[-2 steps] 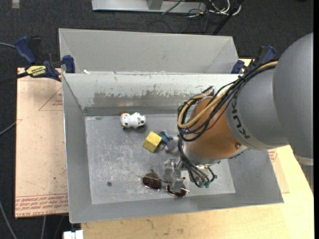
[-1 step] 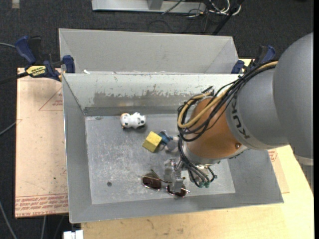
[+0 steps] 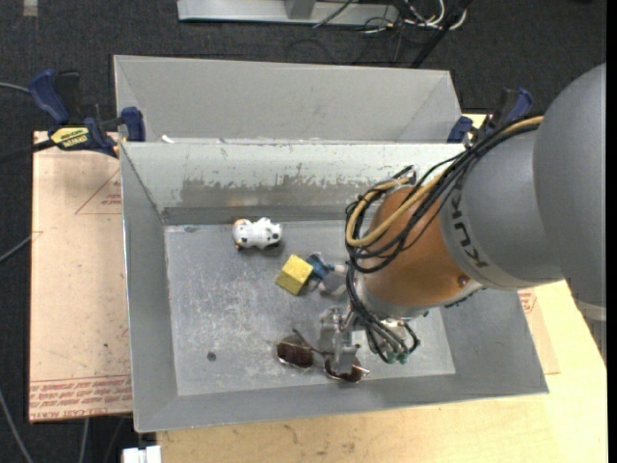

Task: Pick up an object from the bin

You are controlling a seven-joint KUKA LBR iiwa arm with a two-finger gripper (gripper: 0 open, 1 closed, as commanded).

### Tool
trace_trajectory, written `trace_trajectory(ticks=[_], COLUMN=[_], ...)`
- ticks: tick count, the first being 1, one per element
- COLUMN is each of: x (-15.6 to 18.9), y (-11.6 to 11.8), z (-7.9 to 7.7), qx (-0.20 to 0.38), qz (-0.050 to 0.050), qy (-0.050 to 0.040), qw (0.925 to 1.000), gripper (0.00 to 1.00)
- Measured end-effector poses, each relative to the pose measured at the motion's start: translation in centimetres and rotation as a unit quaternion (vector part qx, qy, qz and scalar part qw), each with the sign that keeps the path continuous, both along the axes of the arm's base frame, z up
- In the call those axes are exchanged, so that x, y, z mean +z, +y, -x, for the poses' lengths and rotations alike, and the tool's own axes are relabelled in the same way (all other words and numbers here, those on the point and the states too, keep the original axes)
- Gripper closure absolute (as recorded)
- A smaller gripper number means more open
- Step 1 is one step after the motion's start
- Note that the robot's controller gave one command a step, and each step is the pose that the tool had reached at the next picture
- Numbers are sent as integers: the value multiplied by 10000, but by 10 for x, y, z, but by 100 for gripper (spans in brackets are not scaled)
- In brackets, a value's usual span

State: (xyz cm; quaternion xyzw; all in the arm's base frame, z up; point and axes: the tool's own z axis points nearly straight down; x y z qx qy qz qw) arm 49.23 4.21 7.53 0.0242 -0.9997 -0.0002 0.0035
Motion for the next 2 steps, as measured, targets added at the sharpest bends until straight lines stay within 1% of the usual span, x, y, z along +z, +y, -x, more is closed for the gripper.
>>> trace_trajectory(ticks=[1, 2], x=[23, 47], y=[0, 0], z=[1, -1], qx=[2, 0], qz=[0, -3], qy=[22, -19], qw=[10000, 10000], gripper=[100, 100])
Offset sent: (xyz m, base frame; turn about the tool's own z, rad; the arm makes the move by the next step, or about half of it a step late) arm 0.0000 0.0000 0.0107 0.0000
